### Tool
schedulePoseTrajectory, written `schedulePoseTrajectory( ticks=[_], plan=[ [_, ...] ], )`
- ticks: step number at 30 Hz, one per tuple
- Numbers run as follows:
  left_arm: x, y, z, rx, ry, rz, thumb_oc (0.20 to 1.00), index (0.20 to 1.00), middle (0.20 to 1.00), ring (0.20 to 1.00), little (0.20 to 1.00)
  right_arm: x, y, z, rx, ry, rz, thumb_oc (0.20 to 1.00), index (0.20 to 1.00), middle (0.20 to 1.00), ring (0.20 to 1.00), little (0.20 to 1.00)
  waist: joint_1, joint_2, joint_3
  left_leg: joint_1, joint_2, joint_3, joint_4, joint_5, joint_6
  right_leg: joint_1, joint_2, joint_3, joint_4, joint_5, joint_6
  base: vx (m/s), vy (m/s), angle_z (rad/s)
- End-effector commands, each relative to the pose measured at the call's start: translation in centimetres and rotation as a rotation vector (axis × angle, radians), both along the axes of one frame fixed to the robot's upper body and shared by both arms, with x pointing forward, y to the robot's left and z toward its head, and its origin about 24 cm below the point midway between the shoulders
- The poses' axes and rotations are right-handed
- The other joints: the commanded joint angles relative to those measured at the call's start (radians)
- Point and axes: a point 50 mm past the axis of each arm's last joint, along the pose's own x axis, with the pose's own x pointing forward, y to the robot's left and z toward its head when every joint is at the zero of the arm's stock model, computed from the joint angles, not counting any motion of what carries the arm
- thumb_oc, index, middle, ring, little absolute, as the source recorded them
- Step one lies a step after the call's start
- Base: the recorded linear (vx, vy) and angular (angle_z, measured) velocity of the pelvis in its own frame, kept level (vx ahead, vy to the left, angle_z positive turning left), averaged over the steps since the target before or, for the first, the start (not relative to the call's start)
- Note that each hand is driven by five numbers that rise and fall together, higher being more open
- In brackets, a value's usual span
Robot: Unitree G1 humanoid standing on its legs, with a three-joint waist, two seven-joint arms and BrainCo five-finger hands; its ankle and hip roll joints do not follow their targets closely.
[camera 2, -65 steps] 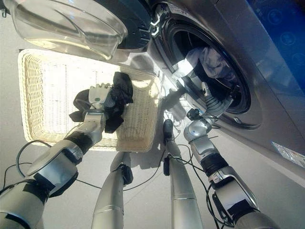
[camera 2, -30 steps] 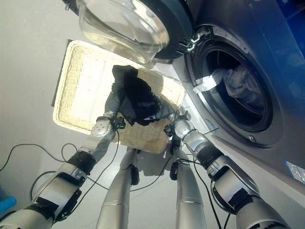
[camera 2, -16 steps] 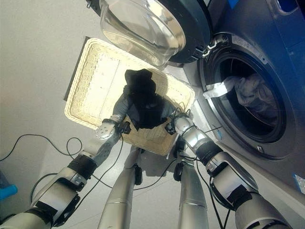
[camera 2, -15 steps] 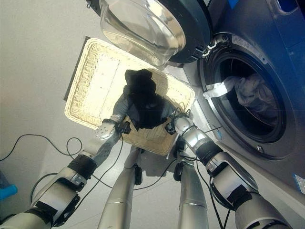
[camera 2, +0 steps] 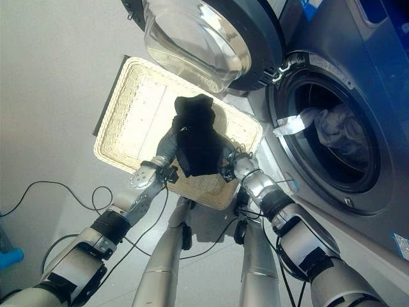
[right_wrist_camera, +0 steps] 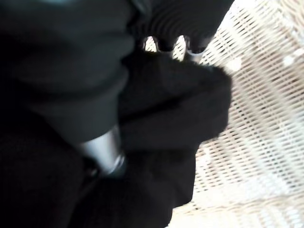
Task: Put the clothes into the washing machine.
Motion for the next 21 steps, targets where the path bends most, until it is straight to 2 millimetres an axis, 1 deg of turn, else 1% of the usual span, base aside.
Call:
schedulePoseTrajectory(
  ticks=[1,4,8,11,12,13,14,16,18,19,21],
  plan=[
    [-2.9,-6.3,3.6,-0.069,-0.172,-0.286,0.200,0.200,0.200,0.200,0.200,-0.1,1.6,3.4,0.147,-0.110,0.047,0.200,0.200,0.200,0.200,0.200,0.020,0.069,0.003,0.004,-0.077,0.054,0.086,-0.099,-0.004,0.037,0.036,-0.029,-0.102,0.103,0.099,0.00,0.000,0.00],
    [-3.0,-6.6,3.5,-0.026,-0.183,-0.275,0.200,0.200,0.200,0.200,0.200,-0.1,1.4,3.4,0.194,-0.117,0.024,0.200,0.200,0.200,0.200,0.200,0.016,0.067,0.003,0.005,-0.076,0.058,0.087,-0.100,-0.003,0.039,0.037,-0.028,-0.100,0.103,0.099,0.00,0.000,0.00],
    [-2.9,-6.6,3.4,-0.001,-0.187,-0.269,0.200,0.200,0.200,0.200,0.200,-0.1,1.2,3.6,0.209,-0.136,0.005,0.200,0.200,0.200,0.200,0.200,0.013,0.067,0.003,0.003,-0.075,0.060,0.091,-0.101,-0.003,0.036,0.038,-0.025,-0.098,0.104,0.100,0.00,0.000,0.00],
    [-2.7,-6.5,2.8,0.064,-0.189,-0.242,0.203,0.203,0.203,0.203,0.203,-0.3,1.0,4.0,0.314,-0.148,-0.013,0.200,0.200,0.200,0.200,0.200,0.006,0.064,0.003,0.007,-0.072,0.066,0.094,-0.104,-0.004,0.038,0.041,-0.020,-0.097,0.104,0.099,0.00,0.000,0.00],
    [-2.7,-6.5,2.7,0.074,-0.185,-0.237,0.526,0.526,0.526,0.526,0.526,-0.4,0.9,4.1,0.333,-0.150,-0.016,0.200,0.200,0.200,0.200,0.200,0.005,0.064,0.003,0.008,-0.071,0.067,0.094,-0.105,-0.005,0.038,0.042,-0.019,-0.095,0.104,0.100,0.00,0.000,0.00],
    [-2.6,-6.4,2.5,0.095,-0.184,-0.229,0.959,0.959,0.959,0.959,0.959,-0.5,0.8,4.2,0.363,-0.157,-0.024,0.200,0.200,0.200,0.200,0.200,0.002,0.063,0.003,0.010,-0.070,0.069,0.094,-0.106,-0.004,0.037,0.043,-0.016,-0.092,0.103,0.101,0.00,0.000,0.00],
    [-2.5,-6.3,2.4,0.111,-0.191,-0.218,1.000,1.000,1.000,1.000,1.000,-0.5,0.6,4.2,0.384,-0.166,-0.033,0.200,0.200,0.200,0.200,0.200,0.000,0.061,0.003,0.012,-0.069,0.072,0.093,-0.107,-0.005,0.038,0.044,-0.015,-0.093,0.102,0.101,0.00,0.000,0.00],
    [-2.4,-6.2,2.3,0.133,-0.196,-0.207,1.000,1.000,1.000,1.000,1.000,-0.6,0.4,4.3,0.404,-0.177,-0.047,0.200,0.200,0.200,0.200,0.200,-0.002,0.060,0.003,0.014,-0.067,0.075,0.091,-0.107,-0.005,0.039,0.046,-0.014,-0.095,0.102,0.101,0.00,0.000,0.00],
    [-2.3,-5.8,2.1,0.166,-0.199,-0.182,1.000,1.000,1.000,1.000,1.000,-0.8,-0.4,4.4,0.448,-0.200,-0.078,0.200,0.200,0.200,0.200,0.200,-0.008,0.056,0.003,0.015,-0.064,0.081,0.093,-0.109,-0.006,0.039,0.047,-0.011,-0.092,0.101,0.103,0.00,0.020,-0.02],
    [-2.2,-5.5,1.8,0.191,-0.204,-0.158,1.000,1.000,1.000,1.000,1.000,-0.9,-1.3,4.4,0.476,-0.218,-0.106,0.200,0.200,0.200,0.200,0.200,-0.014,0.053,0.003,0.016,-0.061,0.087,0.093,-0.111,-0.006,0.040,0.050,-0.006,-0.092,0.100,0.104,0.00,0.029,-0.05],
    [-2.2,-5.5,1.7,0.195,-0.205,-0.156,1.000,1.000,1.000,1.000,1.000,-0.9,-1.5,4.4,0.482,-0.220,-0.111,0.200,0.200,0.200,0.200,0.200,-0.015,0.052,0.003,0.016,-0.060,0.088,0.093,-0.112,-0.006,0.040,0.050,-0.005,-0.092,0.100,0.104,0.00,0.017,-0.06]
  ],
)
